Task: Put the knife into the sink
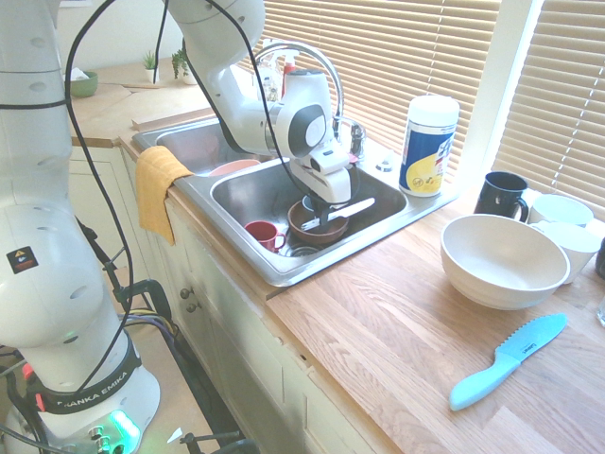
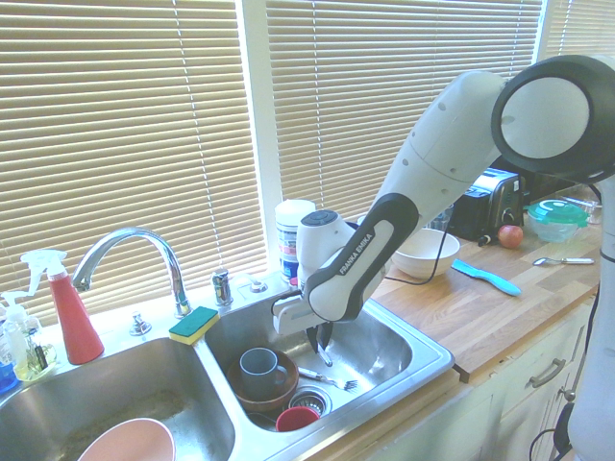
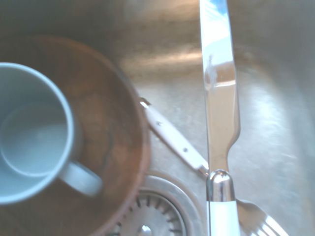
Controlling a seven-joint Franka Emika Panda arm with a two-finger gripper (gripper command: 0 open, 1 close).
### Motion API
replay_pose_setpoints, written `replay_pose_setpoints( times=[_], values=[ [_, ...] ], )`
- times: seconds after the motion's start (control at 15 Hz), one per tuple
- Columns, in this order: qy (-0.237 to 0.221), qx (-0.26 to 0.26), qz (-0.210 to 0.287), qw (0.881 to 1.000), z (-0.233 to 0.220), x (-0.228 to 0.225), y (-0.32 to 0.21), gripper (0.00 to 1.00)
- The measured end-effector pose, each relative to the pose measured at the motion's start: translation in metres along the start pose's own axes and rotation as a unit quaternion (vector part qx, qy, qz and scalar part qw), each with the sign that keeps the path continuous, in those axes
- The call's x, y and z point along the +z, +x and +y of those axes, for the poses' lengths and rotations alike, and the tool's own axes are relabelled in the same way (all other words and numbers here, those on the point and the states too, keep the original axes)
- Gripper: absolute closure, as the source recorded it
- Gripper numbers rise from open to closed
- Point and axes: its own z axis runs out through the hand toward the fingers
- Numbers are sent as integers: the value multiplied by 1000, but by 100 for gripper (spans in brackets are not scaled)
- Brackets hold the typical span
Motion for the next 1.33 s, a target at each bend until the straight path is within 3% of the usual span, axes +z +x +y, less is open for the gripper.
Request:
replay_pose_setpoints(
  times=[0.53,1.13,1.2,1.33],
  values=[
    [-16,10,-17,1000,-17,81,16,100],
    [-23,4,-22,1000,-13,117,-3,100],
    [-21,5,-22,1000,-12,119,-6,0],
    [-19,9,-24,999,-11,123,-9,0]
  ],
)
